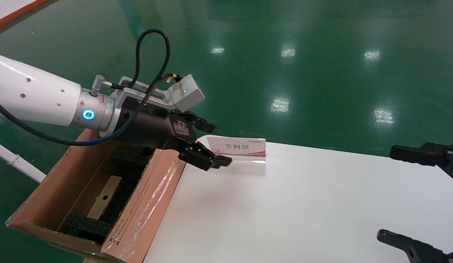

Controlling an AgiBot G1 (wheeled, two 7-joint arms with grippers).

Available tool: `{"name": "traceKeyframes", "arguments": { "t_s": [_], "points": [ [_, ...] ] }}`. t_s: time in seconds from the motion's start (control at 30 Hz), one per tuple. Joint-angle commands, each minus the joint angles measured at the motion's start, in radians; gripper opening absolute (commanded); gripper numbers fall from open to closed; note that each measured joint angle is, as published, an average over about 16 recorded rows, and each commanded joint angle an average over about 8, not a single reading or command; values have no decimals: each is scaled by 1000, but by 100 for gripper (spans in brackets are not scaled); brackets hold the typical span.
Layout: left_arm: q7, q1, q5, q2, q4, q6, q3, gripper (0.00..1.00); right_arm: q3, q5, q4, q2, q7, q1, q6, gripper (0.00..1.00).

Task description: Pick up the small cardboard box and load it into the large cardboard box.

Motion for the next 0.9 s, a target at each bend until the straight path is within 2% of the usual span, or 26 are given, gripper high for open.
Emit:
{"name": "traceKeyframes", "arguments": {
  "t_s": [0.03, 0.9],
  "points": [
    [31, 46, -17, 5, 3, 23, -61, 100, 0, 0, 0, 0, 0, 0, 0, 100],
    [431, 650, -238, 73, 40, 325, -859, 100, -1, 1, 0, 1, -1, 0, 1, 100]
  ]
}}
